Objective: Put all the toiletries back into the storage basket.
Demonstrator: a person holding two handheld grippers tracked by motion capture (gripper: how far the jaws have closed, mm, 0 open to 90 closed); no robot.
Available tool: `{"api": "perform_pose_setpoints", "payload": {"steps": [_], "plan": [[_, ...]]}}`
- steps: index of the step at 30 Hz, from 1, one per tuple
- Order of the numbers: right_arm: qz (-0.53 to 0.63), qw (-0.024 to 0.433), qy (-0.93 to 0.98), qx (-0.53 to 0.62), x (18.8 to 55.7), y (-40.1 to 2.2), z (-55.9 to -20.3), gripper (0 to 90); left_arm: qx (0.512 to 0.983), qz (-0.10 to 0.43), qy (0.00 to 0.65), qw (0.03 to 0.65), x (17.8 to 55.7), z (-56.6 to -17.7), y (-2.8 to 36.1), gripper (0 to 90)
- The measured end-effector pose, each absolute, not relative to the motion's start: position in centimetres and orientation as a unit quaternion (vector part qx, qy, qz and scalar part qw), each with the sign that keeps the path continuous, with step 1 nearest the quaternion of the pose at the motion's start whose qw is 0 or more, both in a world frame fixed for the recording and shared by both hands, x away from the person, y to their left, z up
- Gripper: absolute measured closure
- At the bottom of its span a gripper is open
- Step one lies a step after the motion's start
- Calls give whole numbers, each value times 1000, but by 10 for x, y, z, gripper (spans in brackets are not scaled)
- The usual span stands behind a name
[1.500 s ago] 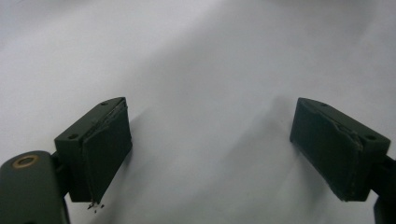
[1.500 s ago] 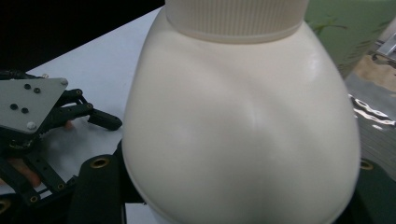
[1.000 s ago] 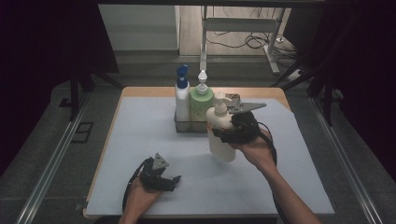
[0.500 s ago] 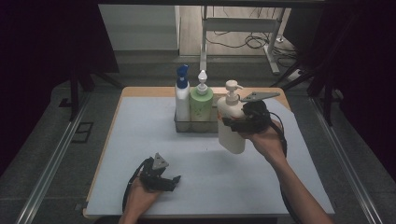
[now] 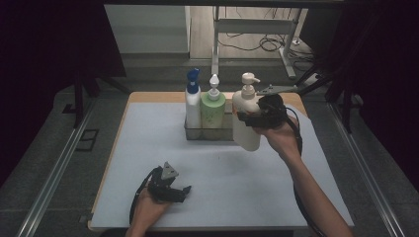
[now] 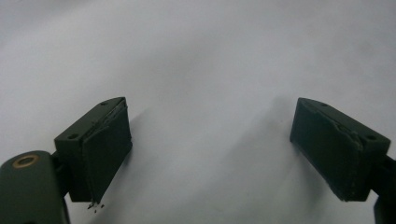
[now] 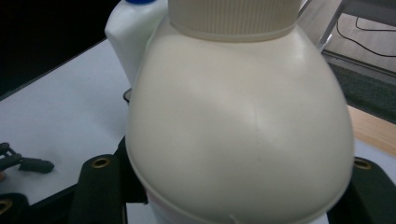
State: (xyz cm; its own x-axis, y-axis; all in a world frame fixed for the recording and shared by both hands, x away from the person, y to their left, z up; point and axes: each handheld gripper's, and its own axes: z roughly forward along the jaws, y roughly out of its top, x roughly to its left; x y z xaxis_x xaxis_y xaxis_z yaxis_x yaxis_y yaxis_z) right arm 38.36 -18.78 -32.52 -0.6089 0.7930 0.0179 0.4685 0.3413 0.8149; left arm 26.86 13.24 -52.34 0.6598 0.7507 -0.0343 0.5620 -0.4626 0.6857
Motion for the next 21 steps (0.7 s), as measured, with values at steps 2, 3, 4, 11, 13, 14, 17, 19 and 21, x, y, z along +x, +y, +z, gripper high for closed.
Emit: {"api": "perform_pose_setpoints", "payload": {"steps": [2, 3, 4, 11, 13, 14, 17, 19, 21], "plan": [[415, 199, 793, 400, 388, -188, -324, 373, 844, 138, 389, 342, 269, -523, 132, 122], [415, 201, 792, 401, 390, -188, -324, 373, 844, 138, 389, 342, 269, -523, 132, 122], [415, 203, 791, 402, 392, -188, -324, 373, 844, 138, 389, 342, 269, -523, 132, 122], [417, 211, 783, 410, 405, -186, -323, 373, 844, 138, 388, 343, 269, -523, 132, 122], [417, 213, 781, 412, 409, -186, -323, 373, 845, 139, 388, 342, 269, -523, 132, 122], [417, 215, 781, 413, 411, -185, -323, 373, 844, 138, 388, 343, 269, -524, 132, 122], [418, 216, 778, 417, 417, -185, -324, 373, 844, 138, 388, 343, 269, -523, 132, 122], [418, 219, 776, 419, 420, -185, -325, 373, 845, 138, 387, 342, 269, -523, 133, 122], [418, 221, 774, 421, 425, -184, -326, 373, 845, 138, 387, 342, 269, -523, 133, 122]]}}
